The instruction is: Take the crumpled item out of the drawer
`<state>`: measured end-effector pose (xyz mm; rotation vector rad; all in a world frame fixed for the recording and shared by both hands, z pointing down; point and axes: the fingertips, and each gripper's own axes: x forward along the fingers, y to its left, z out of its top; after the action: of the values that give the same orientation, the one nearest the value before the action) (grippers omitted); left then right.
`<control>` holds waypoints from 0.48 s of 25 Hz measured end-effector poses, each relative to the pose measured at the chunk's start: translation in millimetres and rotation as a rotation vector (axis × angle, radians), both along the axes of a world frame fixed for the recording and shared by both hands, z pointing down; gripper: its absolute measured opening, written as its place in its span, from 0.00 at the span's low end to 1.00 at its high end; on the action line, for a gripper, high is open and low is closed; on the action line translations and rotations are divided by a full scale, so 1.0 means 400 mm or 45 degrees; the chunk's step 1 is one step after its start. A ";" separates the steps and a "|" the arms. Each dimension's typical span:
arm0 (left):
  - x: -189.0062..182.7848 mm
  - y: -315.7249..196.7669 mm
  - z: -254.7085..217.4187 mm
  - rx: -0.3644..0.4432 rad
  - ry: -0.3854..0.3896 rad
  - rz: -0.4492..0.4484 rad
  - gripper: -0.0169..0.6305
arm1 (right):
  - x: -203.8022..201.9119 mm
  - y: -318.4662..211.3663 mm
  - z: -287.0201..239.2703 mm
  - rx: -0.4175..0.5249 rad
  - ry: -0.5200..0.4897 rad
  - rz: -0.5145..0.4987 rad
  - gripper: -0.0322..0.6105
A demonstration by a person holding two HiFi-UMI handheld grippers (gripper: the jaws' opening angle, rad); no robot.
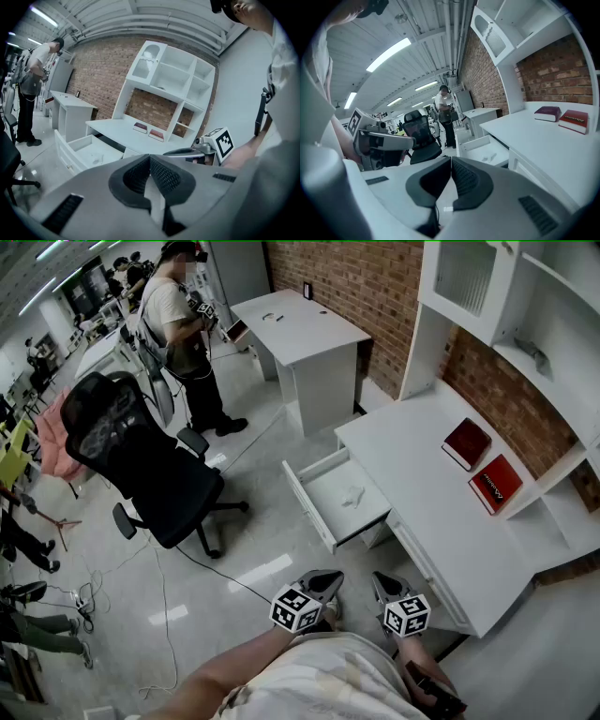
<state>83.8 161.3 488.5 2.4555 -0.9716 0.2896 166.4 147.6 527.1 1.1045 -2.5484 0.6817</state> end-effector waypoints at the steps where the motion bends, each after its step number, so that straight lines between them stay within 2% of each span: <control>1: -0.006 0.022 0.000 0.001 -0.001 -0.005 0.06 | -0.007 0.020 0.000 0.001 0.001 -0.008 0.09; 12: -0.063 0.178 -0.019 0.018 0.004 -0.076 0.06 | -0.056 0.155 -0.022 0.018 0.025 -0.068 0.09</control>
<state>58.4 232.5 481.0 2.4337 -1.0466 0.2597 144.2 209.5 518.3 1.0385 -2.5596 0.6375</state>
